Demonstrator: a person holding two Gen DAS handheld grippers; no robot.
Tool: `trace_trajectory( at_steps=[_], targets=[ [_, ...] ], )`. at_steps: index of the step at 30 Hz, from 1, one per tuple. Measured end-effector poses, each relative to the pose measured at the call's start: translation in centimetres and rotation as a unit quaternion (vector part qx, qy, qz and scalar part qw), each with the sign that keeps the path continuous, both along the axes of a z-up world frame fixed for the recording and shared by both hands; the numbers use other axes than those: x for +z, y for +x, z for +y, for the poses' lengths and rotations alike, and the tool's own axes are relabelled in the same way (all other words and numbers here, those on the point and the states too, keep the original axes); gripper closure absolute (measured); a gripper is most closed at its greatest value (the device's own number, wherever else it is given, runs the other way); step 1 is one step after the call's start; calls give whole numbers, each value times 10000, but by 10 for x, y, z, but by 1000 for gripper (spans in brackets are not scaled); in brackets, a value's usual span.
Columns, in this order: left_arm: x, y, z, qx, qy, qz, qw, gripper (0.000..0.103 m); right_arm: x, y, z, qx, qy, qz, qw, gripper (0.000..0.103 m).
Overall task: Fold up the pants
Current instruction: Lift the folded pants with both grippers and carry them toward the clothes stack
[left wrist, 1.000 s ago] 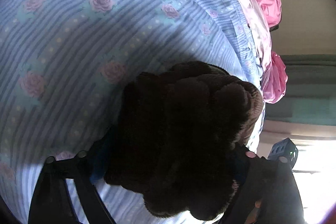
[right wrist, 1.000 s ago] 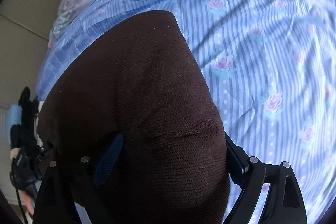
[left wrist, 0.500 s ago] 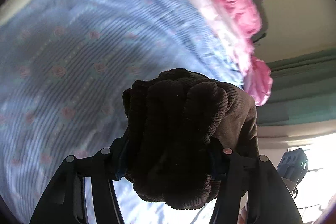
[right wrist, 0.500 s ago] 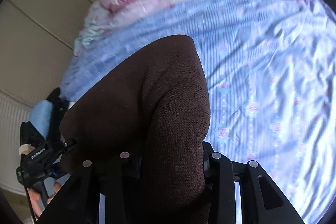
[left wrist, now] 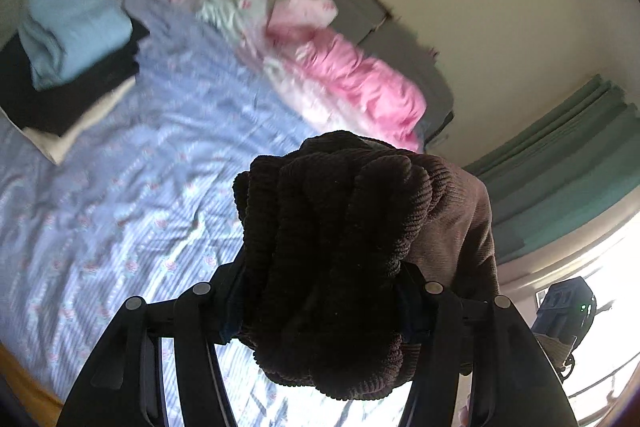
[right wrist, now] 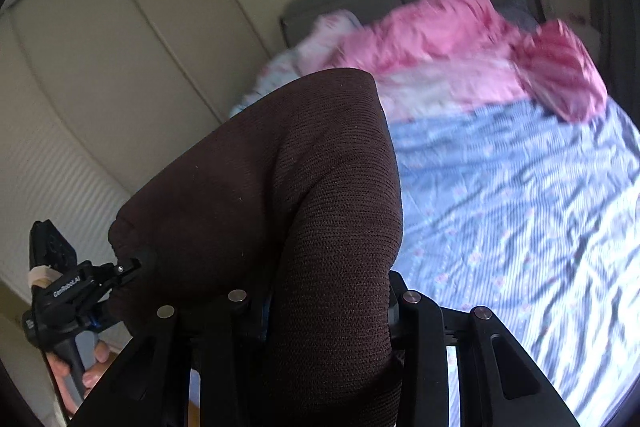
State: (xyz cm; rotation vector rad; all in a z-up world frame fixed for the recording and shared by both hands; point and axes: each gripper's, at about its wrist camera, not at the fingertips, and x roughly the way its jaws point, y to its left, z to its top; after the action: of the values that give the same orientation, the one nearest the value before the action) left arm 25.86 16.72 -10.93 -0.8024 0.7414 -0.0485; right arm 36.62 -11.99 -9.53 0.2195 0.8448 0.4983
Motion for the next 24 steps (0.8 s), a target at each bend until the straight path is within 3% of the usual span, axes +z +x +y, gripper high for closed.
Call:
trace_trajectory(
  at_steps=[6, 12, 18, 24],
  targets=[
    [43, -38, 13, 82, 290, -364, 9989, 46, 40, -37, 12, 114, 252, -400, 9988, 66],
    [69, -72, 55, 229, 476, -611, 9967, 46, 58, -56, 49, 287, 361, -587, 9972, 66],
    [70, -89, 131, 165, 534, -665, 9962, 46, 62, -75, 111, 295, 405, -736, 9960, 66],
    [66, -80, 230, -451, 768, -427, 9951, 46, 45, -90, 195, -173, 672, -597, 9958, 66]
  ],
)
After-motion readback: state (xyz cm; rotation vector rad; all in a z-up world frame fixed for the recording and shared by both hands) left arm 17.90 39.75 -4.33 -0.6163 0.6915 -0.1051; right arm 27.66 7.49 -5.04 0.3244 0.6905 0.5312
